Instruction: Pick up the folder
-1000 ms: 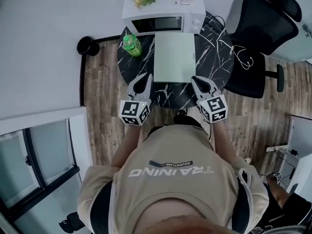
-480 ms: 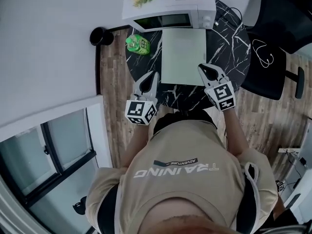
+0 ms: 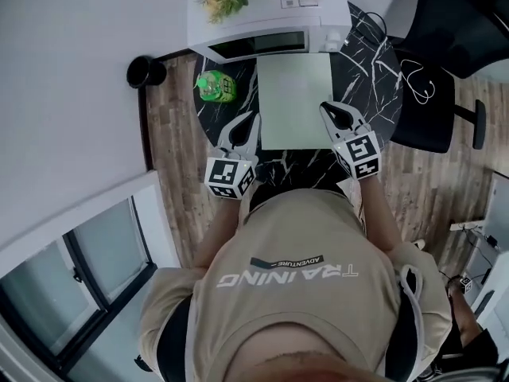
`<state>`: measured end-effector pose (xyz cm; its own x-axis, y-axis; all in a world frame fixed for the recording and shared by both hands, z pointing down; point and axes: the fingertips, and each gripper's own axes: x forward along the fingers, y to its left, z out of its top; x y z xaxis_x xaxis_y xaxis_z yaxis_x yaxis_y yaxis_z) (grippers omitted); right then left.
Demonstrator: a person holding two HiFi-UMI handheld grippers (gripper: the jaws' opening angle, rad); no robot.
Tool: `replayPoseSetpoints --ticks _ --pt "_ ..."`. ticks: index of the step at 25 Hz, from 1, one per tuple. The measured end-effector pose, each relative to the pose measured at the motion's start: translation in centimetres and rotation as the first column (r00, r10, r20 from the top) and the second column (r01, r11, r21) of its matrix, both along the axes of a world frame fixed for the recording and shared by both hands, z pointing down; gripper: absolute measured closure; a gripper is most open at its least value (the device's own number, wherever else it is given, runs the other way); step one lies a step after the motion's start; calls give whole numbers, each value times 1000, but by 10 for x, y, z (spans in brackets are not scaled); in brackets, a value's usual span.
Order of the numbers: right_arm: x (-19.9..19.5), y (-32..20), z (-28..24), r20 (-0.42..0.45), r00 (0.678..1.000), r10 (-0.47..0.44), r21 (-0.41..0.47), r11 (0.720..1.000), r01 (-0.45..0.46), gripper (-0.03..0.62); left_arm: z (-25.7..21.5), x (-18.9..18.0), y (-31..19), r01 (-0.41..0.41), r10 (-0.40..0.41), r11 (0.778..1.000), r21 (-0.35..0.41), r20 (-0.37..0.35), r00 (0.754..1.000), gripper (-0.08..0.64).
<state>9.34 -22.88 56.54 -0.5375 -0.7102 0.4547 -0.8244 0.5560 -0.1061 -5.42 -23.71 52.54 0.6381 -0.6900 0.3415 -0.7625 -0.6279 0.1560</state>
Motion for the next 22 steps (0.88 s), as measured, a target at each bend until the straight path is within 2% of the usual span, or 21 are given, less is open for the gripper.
replayPoseSetpoints --ticks 5,10,17,22 --pt "1 -24 -9 -22 994 105 -14 994 -105 578 12 -3 -34 -96 96 995 -2 -23 995 554" --pt "0 -39 7 -153 973 170 -26 984 -176 578 32 -4 -53 -169 167 985 -28 -71 983 552" --pt "9 -39 26 -131 961 244 -74 964 -255 578 58 2 -61 -202 199 977 -70 -57 978 552" --pt "24 -41 43 -101 963 251 -108 959 -261 578 67 9 -63 -175 174 980 -98 -25 985 552"
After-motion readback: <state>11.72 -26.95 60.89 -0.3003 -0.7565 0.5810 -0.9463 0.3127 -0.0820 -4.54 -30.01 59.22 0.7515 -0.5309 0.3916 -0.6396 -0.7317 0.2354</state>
